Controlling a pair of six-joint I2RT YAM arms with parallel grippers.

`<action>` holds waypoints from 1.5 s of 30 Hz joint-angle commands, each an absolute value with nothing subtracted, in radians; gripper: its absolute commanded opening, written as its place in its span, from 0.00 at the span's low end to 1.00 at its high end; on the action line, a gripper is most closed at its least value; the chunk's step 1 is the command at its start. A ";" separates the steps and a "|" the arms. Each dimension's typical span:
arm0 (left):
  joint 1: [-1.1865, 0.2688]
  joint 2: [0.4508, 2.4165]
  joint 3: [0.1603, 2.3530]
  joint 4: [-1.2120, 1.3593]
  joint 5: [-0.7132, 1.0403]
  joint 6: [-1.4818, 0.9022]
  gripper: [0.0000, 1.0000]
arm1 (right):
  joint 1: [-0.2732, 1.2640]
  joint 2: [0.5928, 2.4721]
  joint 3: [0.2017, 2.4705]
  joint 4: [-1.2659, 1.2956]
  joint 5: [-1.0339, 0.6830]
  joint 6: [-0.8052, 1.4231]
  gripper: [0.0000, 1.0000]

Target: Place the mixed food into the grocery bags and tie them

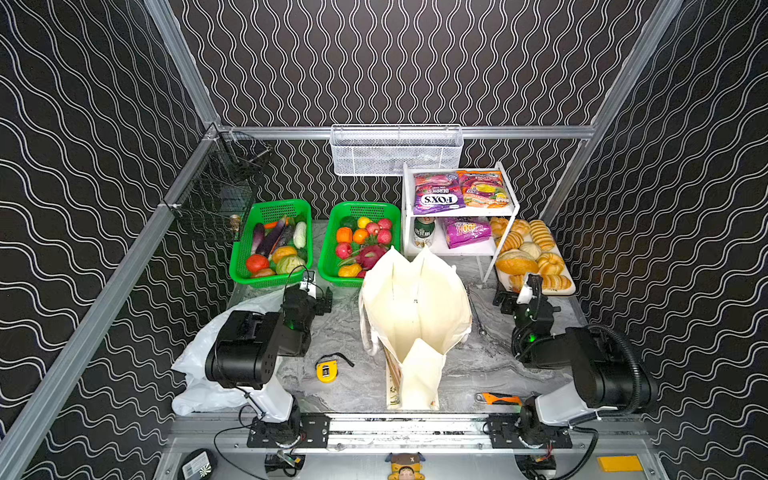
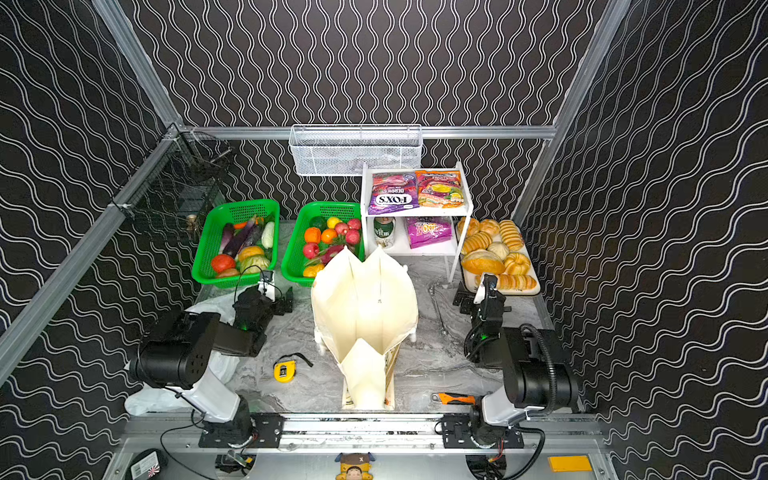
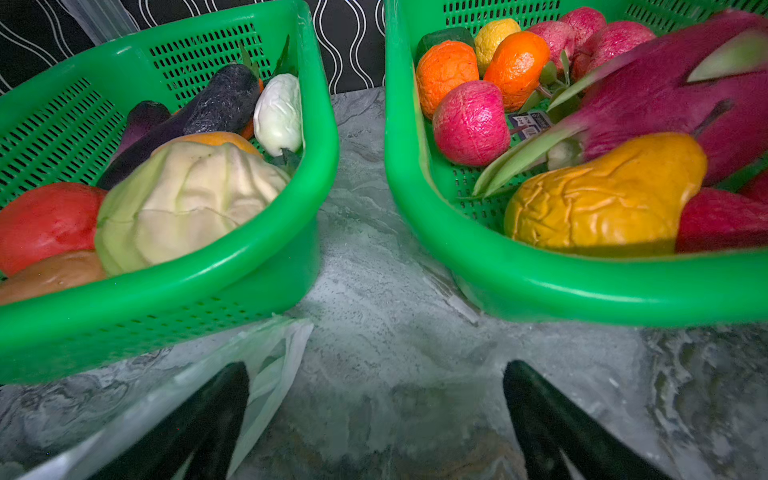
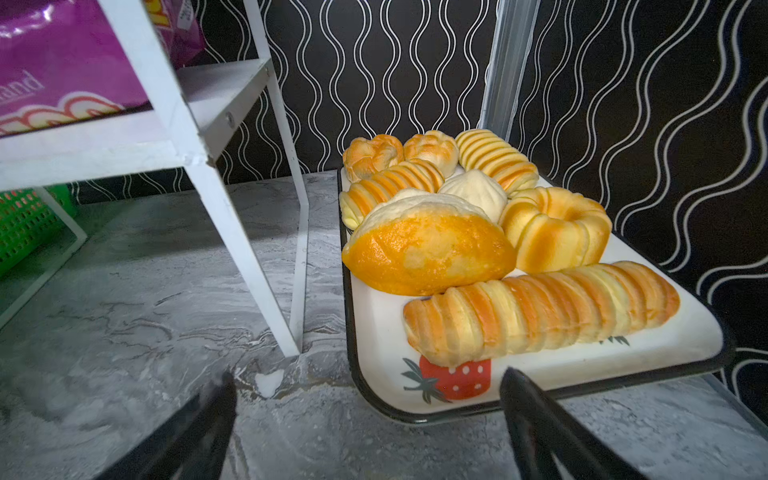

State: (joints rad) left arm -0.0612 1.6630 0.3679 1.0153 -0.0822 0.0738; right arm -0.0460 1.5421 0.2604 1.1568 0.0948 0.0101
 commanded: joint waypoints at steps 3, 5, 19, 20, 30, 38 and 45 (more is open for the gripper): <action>-0.061 1.661 0.373 1.025 -0.079 0.071 0.99 | -0.045 1.542 0.261 1.189 0.098 0.008 1.00; -0.061 1.661 0.374 1.025 -0.080 0.072 0.99 | -0.045 1.542 0.261 1.189 0.098 0.009 1.00; -0.061 1.662 0.373 1.025 -0.079 0.071 0.99 | -0.046 1.546 0.268 1.179 0.096 0.012 1.00; -0.061 1.661 0.373 1.025 -0.078 0.071 0.99 | -0.046 1.545 0.268 1.177 0.096 0.012 1.00; -0.061 1.661 0.371 1.026 -0.076 0.071 0.99 | -0.046 1.543 0.264 1.183 0.095 0.008 1.00; -0.066 1.658 0.356 1.060 -0.050 0.085 0.99 | -0.046 1.541 0.261 1.189 0.092 0.005 1.00; -0.081 1.580 0.208 1.276 -0.021 0.110 0.99 | -0.042 1.511 0.161 1.350 0.062 -0.008 1.00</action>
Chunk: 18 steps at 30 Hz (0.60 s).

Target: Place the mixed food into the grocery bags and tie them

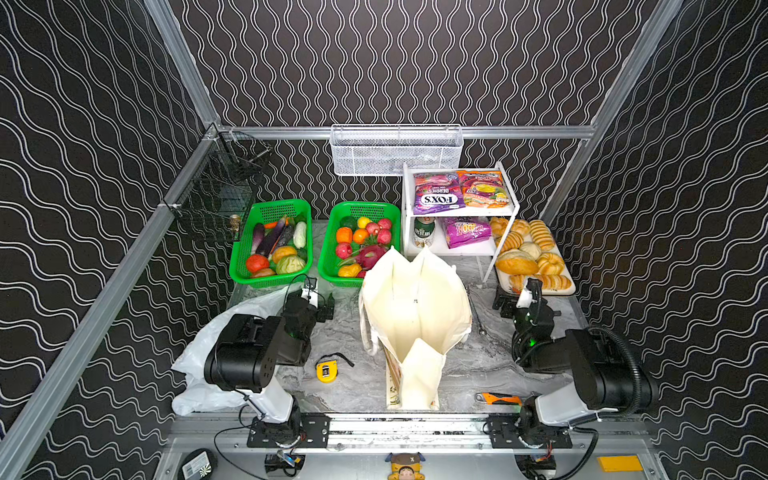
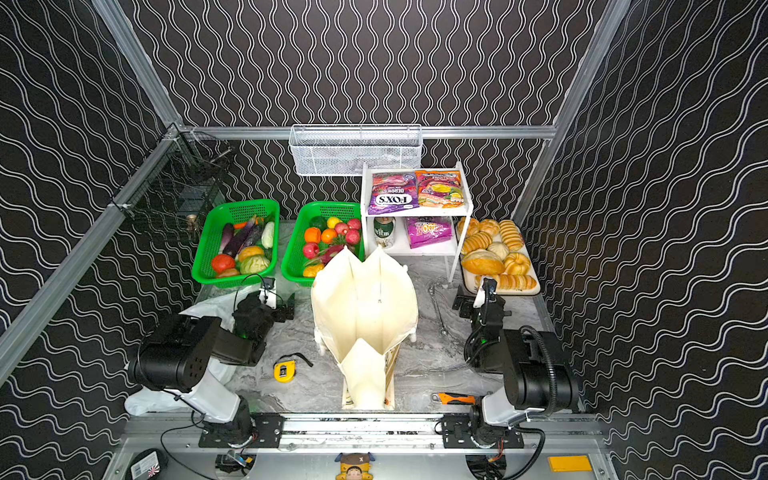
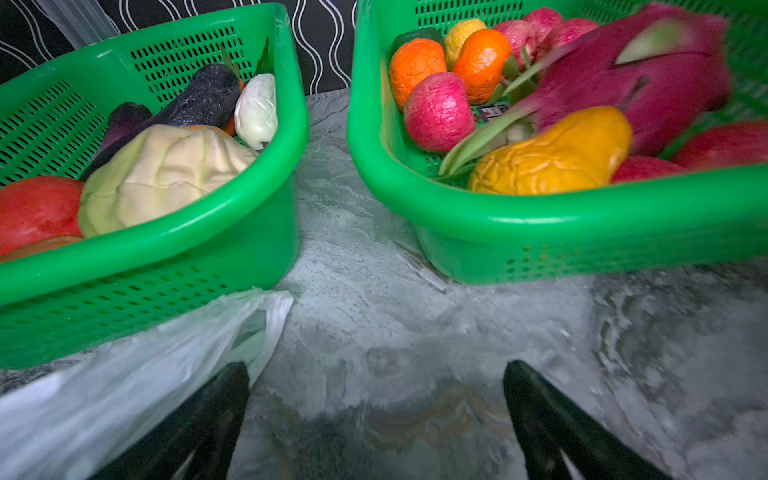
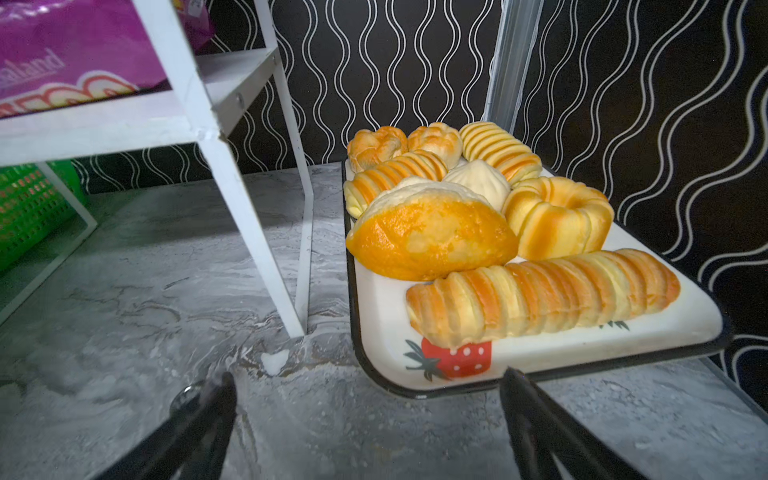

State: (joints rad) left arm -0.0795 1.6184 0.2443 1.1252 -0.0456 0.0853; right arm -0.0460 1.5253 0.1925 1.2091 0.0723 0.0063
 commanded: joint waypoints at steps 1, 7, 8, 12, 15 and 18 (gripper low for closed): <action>-0.081 1.551 0.189 1.281 -0.013 0.112 0.99 | -0.043 1.503 0.147 1.378 0.063 -0.007 1.00; -0.081 1.310 0.182 1.082 0.024 0.116 0.99 | -0.045 1.278 0.220 1.008 0.059 0.053 1.00; -0.081 1.266 0.198 1.025 0.027 0.104 0.99 | -0.045 1.233 0.256 0.880 0.081 0.098 1.00; -0.081 1.158 0.252 0.883 0.067 0.060 0.99 | -0.044 1.069 0.350 0.570 0.095 0.222 1.00; -0.081 1.098 0.283 0.830 0.101 -0.001 0.99 | -0.046 0.950 0.486 0.232 0.084 0.387 1.00; -0.081 1.021 0.335 0.717 0.154 -0.088 0.99 | -0.051 0.883 0.633 -0.033 -0.050 0.414 1.00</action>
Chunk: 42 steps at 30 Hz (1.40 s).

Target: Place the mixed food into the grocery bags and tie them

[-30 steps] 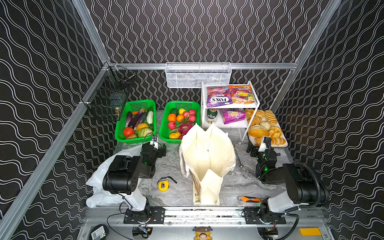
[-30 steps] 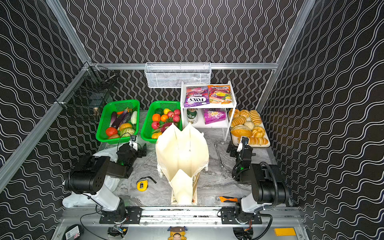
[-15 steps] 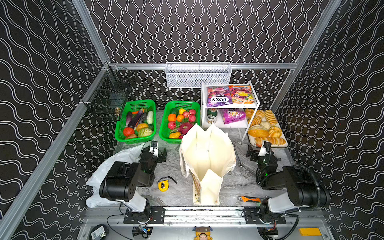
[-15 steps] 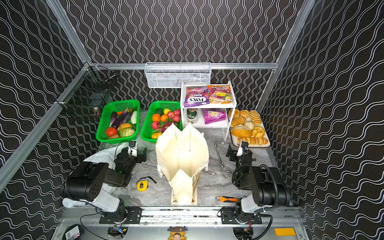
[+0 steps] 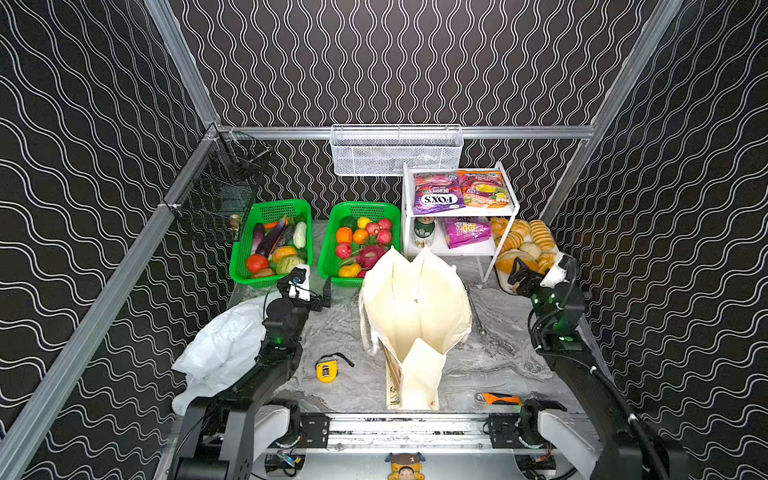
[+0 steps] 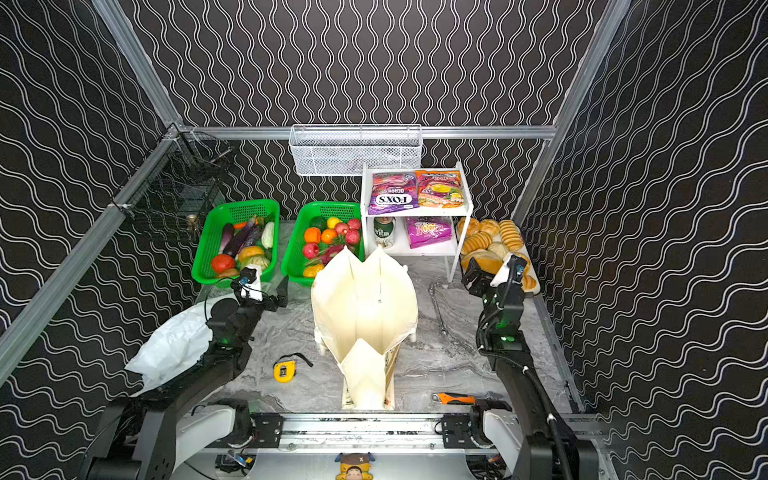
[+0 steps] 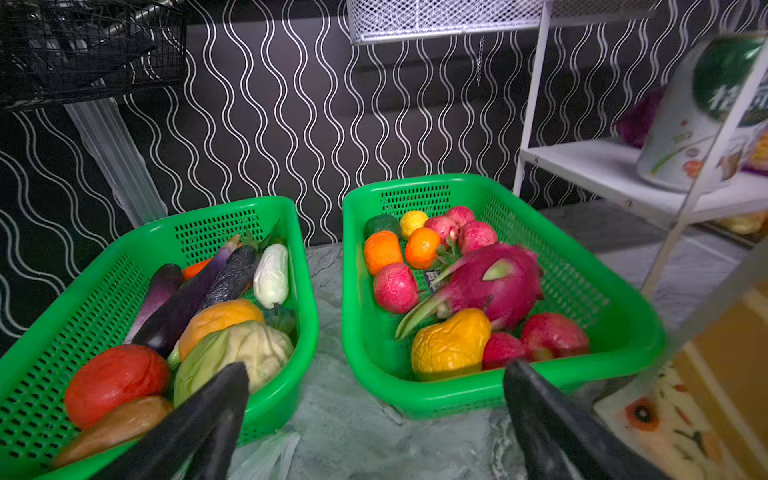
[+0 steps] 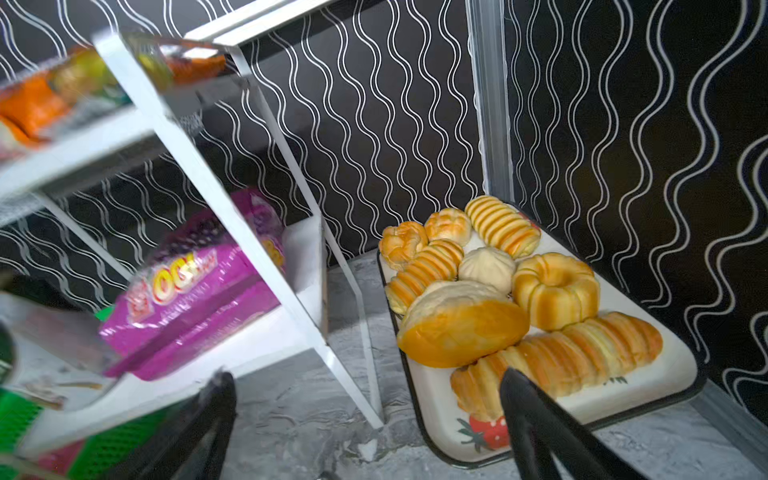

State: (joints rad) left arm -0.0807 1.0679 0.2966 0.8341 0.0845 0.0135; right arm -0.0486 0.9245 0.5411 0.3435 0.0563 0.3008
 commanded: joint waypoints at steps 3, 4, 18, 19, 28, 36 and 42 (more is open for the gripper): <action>-0.081 0.954 0.397 0.602 0.245 -0.183 0.99 | -0.051 0.846 0.790 -0.229 -0.226 0.442 1.00; -0.081 0.939 0.418 0.566 0.263 -0.203 0.99 | -0.051 0.845 0.843 -0.283 -0.291 0.450 1.00; -0.081 0.771 0.799 -0.159 0.445 -0.355 0.94 | 0.340 0.972 1.144 -0.817 -0.368 0.489 0.86; -0.081 0.791 0.829 -0.201 0.495 -0.357 0.92 | 0.356 0.978 1.140 -0.819 -0.377 0.486 0.86; -0.116 0.898 0.946 -0.419 0.766 -0.361 0.84 | 0.503 1.129 1.130 -0.763 -0.408 0.491 0.54; -0.203 0.976 1.013 -0.543 0.689 -0.314 0.81 | 0.636 1.247 1.184 -0.649 -0.391 0.528 0.11; -0.233 1.051 1.047 -0.574 0.622 -0.332 0.61 | 0.709 1.295 1.188 -0.501 -0.398 0.606 0.00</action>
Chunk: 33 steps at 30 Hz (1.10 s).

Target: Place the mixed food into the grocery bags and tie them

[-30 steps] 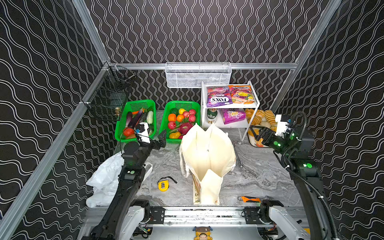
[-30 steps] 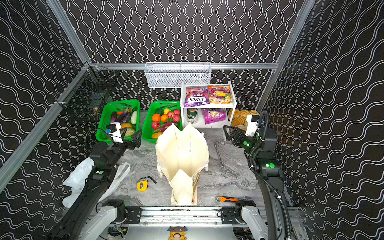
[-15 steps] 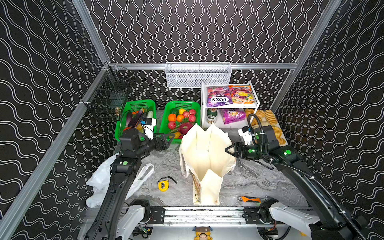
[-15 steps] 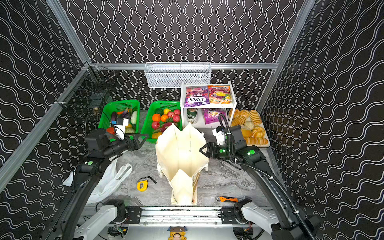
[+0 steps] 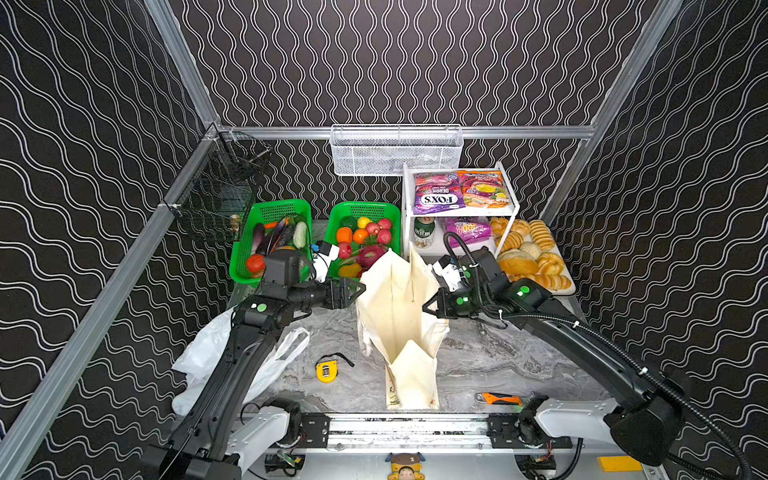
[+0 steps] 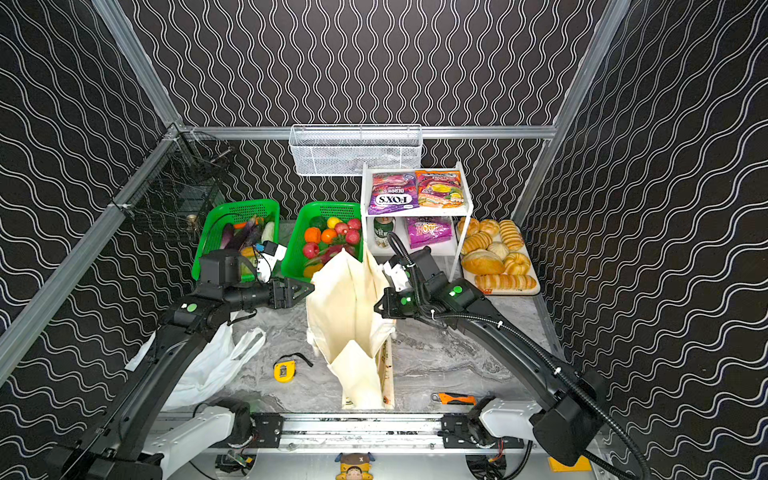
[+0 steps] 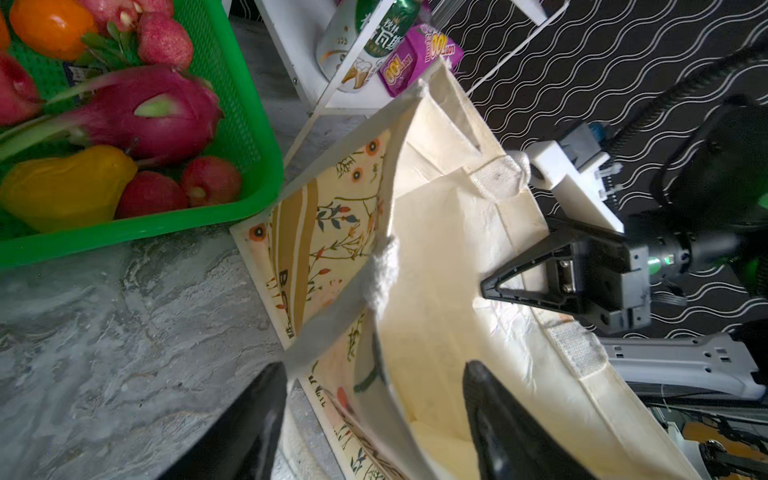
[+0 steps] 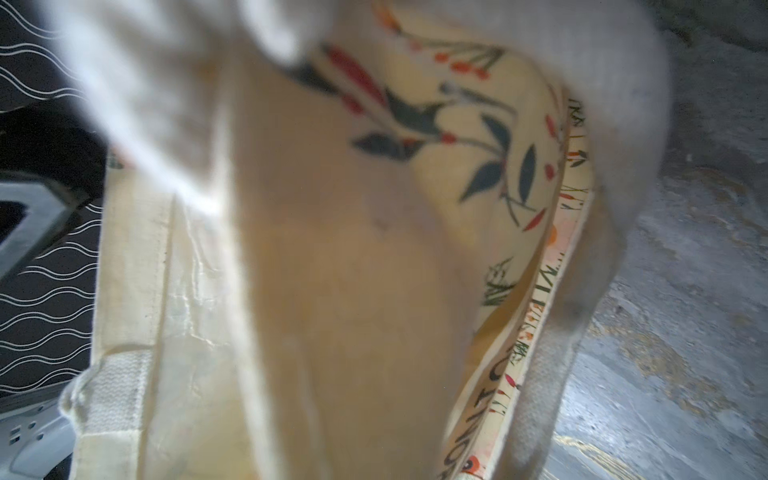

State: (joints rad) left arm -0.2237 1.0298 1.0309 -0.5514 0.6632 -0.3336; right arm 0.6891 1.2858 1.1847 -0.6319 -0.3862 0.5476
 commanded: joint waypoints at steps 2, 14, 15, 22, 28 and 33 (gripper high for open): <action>-0.239 1.073 1.061 -0.570 0.620 -0.346 0.52 | 0.724 1.298 1.177 -0.436 -0.419 0.635 0.00; -0.241 1.059 1.187 -0.709 0.281 -0.356 0.00 | 0.767 1.371 1.204 -0.264 -0.481 0.719 0.00; -0.240 1.058 1.196 -0.722 0.264 -0.356 0.00 | 0.769 1.379 1.216 -0.281 -0.481 0.719 0.00; -0.241 1.079 1.274 -0.880 0.327 -0.323 0.00 | 0.810 1.373 1.279 -0.481 -0.443 0.641 0.00; -0.240 1.030 1.285 -0.984 0.111 -0.297 0.00 | 0.814 1.385 1.251 -0.429 -0.498 0.637 0.00; -0.241 1.079 1.294 -0.906 0.111 -0.284 0.00 | 0.815 1.454 1.301 -0.369 -0.360 0.638 0.00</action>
State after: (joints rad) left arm -0.2413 1.0550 1.2835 -0.9390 0.1448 -0.3096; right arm 0.8139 1.4353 1.2755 -0.4744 -0.4339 0.6434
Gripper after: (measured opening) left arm 0.056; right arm 0.049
